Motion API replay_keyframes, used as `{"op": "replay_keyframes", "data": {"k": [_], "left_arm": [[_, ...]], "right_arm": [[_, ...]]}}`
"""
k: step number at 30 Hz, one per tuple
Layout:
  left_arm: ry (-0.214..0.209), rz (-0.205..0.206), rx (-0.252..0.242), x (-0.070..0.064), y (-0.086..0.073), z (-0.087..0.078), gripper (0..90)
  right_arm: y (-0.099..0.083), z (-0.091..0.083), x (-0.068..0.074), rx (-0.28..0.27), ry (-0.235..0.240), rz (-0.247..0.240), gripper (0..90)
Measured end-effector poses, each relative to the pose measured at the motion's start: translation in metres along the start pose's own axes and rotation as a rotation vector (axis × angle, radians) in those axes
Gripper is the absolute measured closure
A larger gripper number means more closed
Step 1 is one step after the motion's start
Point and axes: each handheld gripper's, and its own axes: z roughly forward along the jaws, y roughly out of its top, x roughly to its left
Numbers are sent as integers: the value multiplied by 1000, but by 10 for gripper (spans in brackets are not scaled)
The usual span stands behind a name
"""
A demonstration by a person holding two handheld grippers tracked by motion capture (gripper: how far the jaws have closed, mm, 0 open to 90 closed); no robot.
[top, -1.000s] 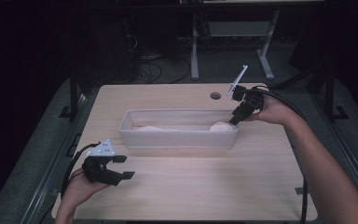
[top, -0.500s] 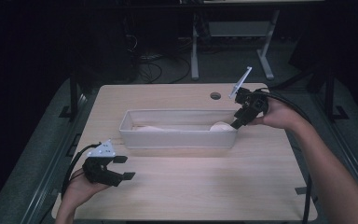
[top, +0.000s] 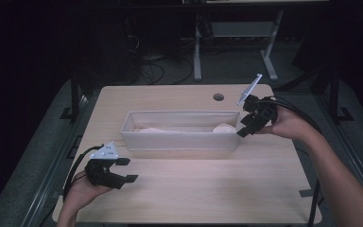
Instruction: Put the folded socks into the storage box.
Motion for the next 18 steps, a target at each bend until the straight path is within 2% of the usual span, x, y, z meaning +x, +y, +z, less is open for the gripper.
{"op": "replay_keyframes", "data": {"k": [18], "left_arm": [[4, -4, -4, 0, -1, -2, 305]], "right_arm": [[-22, 5, 12, -26, 16, 16, 424]]}}
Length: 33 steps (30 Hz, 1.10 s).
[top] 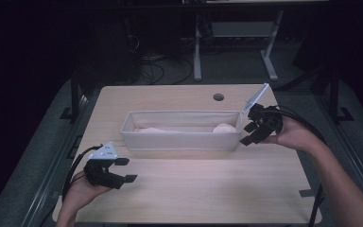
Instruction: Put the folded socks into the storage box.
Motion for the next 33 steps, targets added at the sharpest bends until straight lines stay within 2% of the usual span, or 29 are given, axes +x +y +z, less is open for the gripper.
{"op": "replay_keyframes", "data": {"k": [16, 33], "left_arm": [[7, 3, 3, -1, -1, -2, 302], [12, -3, 1, 0, -2, -3, 302]], "right_arm": [[-15, 9, 5, -27, 19, 12, 412], [-30, 28, 11, -43, 49, 25, 403]]}}
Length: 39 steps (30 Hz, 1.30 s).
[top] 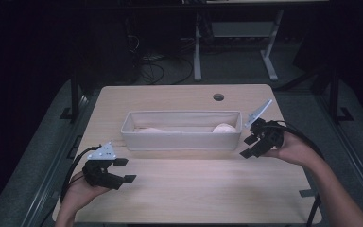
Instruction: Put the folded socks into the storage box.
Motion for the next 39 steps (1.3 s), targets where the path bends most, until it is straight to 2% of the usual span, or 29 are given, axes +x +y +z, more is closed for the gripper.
{"op": "replay_keyframes", "data": {"k": [22, 28, 39], "left_arm": [[5, 0, 16, 1, -1, 2, 301], [6, 1, 22, 1, -2, 3, 301], [8, -1, 24, 0, -2, 3, 301]], "right_arm": [[-16, 25, 1, -9, 45, 29, 395], [-21, 33, 3, -2, 57, 35, 388], [-28, 41, 8, -20, 76, 42, 383]]}}
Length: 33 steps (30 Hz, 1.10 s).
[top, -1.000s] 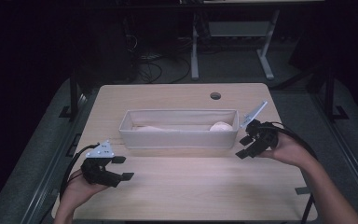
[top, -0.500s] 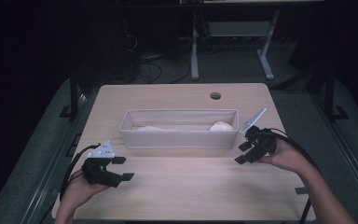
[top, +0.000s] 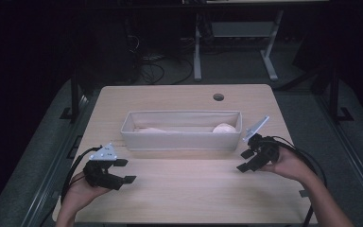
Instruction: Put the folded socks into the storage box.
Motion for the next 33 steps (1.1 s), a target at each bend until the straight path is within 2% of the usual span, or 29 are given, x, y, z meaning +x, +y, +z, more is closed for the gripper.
{"op": "replay_keyframes", "data": {"k": [33], "left_arm": [[2, -2, -1, -1, 0, 1, 297]], "right_arm": [[-32, 15, 8, -52, 25, 43, 375]]}}
